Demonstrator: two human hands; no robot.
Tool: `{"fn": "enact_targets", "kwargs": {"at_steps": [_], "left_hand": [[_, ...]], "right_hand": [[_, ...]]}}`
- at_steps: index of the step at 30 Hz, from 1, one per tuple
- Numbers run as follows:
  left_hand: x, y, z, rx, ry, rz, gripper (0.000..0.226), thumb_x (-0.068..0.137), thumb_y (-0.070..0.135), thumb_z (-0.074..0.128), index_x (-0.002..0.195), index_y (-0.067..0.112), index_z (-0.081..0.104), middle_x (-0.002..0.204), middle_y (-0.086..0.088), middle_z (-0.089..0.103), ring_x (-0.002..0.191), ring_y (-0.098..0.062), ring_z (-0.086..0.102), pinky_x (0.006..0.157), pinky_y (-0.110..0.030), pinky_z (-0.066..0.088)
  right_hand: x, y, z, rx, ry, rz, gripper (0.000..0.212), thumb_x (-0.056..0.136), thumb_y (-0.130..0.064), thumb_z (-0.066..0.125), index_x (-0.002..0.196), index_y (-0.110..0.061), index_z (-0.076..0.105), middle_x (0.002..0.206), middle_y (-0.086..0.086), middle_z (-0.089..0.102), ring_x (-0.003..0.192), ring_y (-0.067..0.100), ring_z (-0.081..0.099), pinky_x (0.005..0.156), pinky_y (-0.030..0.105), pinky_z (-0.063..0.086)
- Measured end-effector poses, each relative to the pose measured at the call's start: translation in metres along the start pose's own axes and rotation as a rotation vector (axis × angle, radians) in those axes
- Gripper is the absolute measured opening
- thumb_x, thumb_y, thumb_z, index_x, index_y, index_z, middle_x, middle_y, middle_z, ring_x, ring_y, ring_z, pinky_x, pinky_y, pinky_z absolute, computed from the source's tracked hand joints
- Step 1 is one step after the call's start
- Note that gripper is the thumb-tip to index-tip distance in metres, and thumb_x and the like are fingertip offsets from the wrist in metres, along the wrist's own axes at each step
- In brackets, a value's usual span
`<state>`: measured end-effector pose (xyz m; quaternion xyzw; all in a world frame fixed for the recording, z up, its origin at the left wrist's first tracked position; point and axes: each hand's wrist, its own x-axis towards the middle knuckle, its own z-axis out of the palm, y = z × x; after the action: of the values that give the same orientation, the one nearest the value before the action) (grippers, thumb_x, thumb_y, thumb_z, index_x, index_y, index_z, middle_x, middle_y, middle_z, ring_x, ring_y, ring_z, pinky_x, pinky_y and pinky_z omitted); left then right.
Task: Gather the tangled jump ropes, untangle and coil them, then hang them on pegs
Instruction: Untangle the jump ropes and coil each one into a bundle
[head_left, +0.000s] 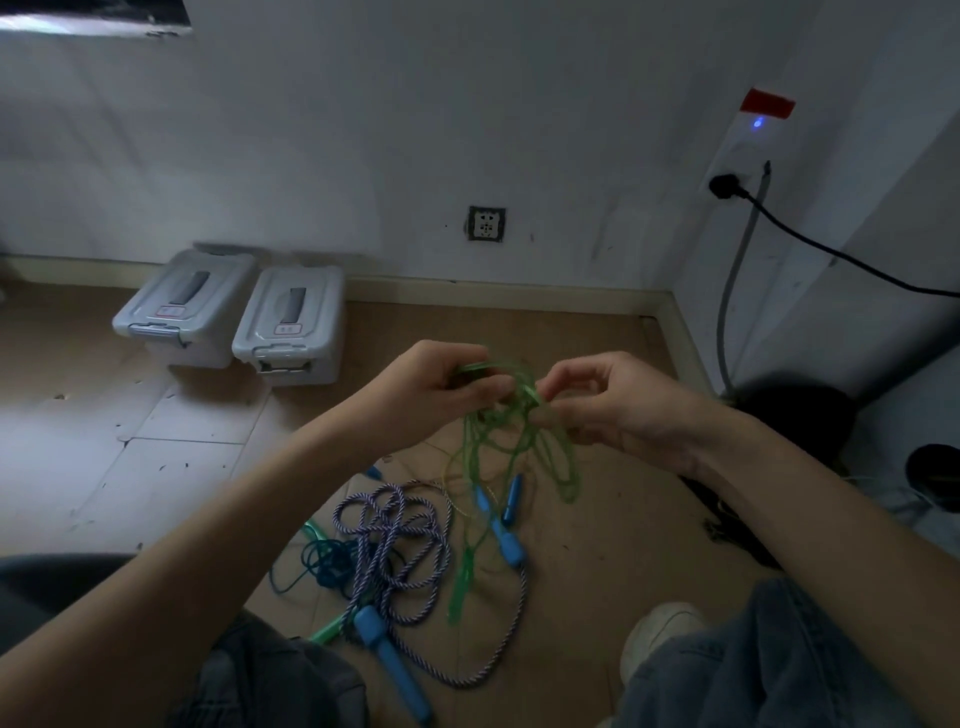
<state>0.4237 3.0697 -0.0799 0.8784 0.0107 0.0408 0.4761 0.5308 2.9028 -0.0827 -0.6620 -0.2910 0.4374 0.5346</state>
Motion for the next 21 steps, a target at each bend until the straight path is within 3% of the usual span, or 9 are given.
{"fn": "enact_targets", "kwargs": {"at_steps": [2,4,6,8,10,12,16,19,21], "left_hand": [[0.001,-0.005,-0.001,0.116,-0.028,0.011,0.017,0.087,0.023,0.057,0.085,0.008,0.066,0.068,-0.009,0.059,0.057,-0.012,0.05,0.059,-0.028,0.043],[0.002,-0.011,0.003,0.367,-0.059,0.038,0.014,0.086,0.025,0.058,0.087,0.014,0.066,0.069,0.008,0.058,0.058,0.002,0.051,0.061,-0.011,0.044],[0.004,-0.019,0.009,0.543,-0.054,0.028,0.017,0.088,0.025,0.057,0.094,0.012,0.066,0.083,0.004,0.062,0.071,-0.004,0.058,0.074,-0.017,0.05],[0.004,-0.025,0.012,0.614,-0.041,-0.012,0.017,0.088,0.023,0.056,0.097,0.012,0.066,0.086,0.004,0.059,0.076,-0.011,0.058,0.081,-0.026,0.052],[0.003,-0.03,0.007,0.579,-0.062,-0.049,0.019,0.086,0.025,0.06,0.101,0.015,0.066,0.084,0.009,0.058,0.076,-0.008,0.057,0.082,-0.025,0.052],[0.002,-0.032,0.002,0.52,-0.069,-0.081,0.018,0.085,0.026,0.062,0.1,0.017,0.066,0.087,0.007,0.064,0.08,-0.01,0.061,0.083,-0.031,0.053],[0.003,-0.032,-0.002,0.418,-0.014,-0.08,0.009,0.084,0.02,0.061,0.092,0.016,0.062,0.085,0.006,0.064,0.082,-0.013,0.065,0.083,-0.037,0.054],[0.001,-0.036,-0.005,0.319,0.007,-0.169,0.004,0.086,0.017,0.059,0.09,0.018,0.058,0.084,0.003,0.066,0.071,-0.006,0.064,0.071,-0.024,0.055],[0.0,-0.04,-0.013,0.25,0.099,-0.245,0.005,0.087,0.014,0.056,0.087,0.02,0.057,0.086,-0.004,0.068,0.072,-0.011,0.064,0.069,-0.024,0.055]], "right_hand": [[-0.002,-0.005,-0.006,0.008,0.069,-0.044,0.007,0.059,-0.014,0.074,0.061,-0.02,0.07,0.067,-0.007,0.067,0.06,0.002,0.058,0.055,0.014,0.046],[-0.001,-0.005,-0.005,-0.293,0.153,-0.111,0.011,0.069,-0.013,0.075,0.069,-0.021,0.067,0.075,-0.008,0.066,0.065,0.0,0.058,0.059,0.012,0.043],[0.002,-0.002,0.003,-0.449,0.124,-0.149,0.007,0.08,-0.014,0.069,0.079,-0.019,0.064,0.087,-0.003,0.064,0.074,0.002,0.058,0.064,0.012,0.043],[0.001,-0.003,0.008,-0.375,0.063,-0.147,0.004,0.086,-0.011,0.061,0.084,-0.015,0.059,0.086,0.001,0.069,0.077,0.005,0.063,0.062,0.011,0.045],[0.001,-0.008,0.005,-0.301,0.116,-0.164,0.007,0.09,-0.007,0.054,0.086,-0.012,0.055,0.079,0.001,0.073,0.075,0.008,0.067,0.061,0.013,0.047],[0.0,-0.013,-0.003,-0.195,0.28,-0.207,0.008,0.092,-0.005,0.051,0.087,-0.011,0.054,0.074,0.0,0.073,0.07,0.011,0.068,0.058,0.017,0.05],[0.0,-0.018,-0.009,0.124,0.457,-0.264,0.014,0.092,0.0,0.049,0.083,-0.011,0.053,0.055,-0.003,0.062,0.056,0.013,0.065,0.053,0.02,0.051],[-0.004,-0.02,-0.022,0.18,0.37,-0.128,0.014,0.091,-0.004,0.049,0.08,-0.012,0.052,0.049,-0.005,0.046,0.036,0.007,0.043,0.035,0.017,0.035],[-0.008,-0.018,-0.029,-0.132,0.227,0.015,0.006,0.091,-0.015,0.055,0.085,-0.014,0.057,0.051,-0.01,0.049,0.038,0.003,0.039,0.035,0.013,0.03]]}}
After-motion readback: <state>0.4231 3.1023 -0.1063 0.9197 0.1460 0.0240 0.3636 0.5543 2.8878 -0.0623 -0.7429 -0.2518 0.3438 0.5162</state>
